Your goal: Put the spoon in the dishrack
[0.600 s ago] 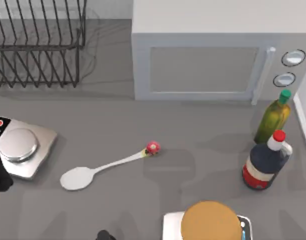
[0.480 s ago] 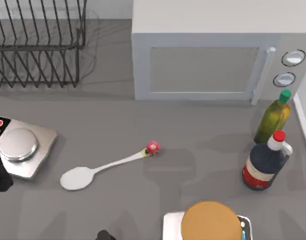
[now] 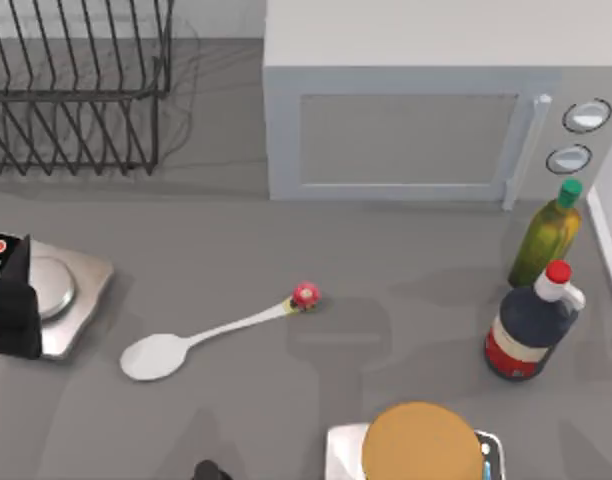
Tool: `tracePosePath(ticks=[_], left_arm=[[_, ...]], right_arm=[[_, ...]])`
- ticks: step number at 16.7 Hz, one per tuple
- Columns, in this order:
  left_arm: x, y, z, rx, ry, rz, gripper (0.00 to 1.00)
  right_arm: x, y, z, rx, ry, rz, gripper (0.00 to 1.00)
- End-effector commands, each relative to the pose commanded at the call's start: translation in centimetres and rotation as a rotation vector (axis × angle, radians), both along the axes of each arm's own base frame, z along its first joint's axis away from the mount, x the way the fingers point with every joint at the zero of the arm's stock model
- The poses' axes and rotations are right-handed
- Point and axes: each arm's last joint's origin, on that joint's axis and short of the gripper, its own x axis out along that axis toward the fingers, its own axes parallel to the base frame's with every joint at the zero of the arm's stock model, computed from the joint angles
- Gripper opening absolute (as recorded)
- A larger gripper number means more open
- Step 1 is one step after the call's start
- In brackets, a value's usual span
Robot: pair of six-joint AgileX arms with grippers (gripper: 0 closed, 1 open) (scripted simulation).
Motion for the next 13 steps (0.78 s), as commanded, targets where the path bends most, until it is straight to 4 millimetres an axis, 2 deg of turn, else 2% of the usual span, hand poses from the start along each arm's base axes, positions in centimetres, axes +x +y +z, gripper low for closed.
tracePosePath(ticks=[3,6,10,13], left_arm=[[3.2,-1.7,2.7,0.118,0.227,-0.113,1.0],[7.8,-4.5,3.6,0.26,0.485,-0.253,1.0],[13.5,-9.6,2.5,0.452,0.775,-0.454,1.0],[16.6,-13.5,0.9,0.574,0.925,-0.588,1.0]], right_arm=[[0.0,0.0,0.0,0.0,0.0,0.0,1.0],[0.0,0.0,0.0,0.0,0.0,0.0,1.0],[0.0,0.0,0.0,0.0,0.0,0.0,1.0],[0.0,0.0,0.0,0.0,0.0,0.0,1.0]])
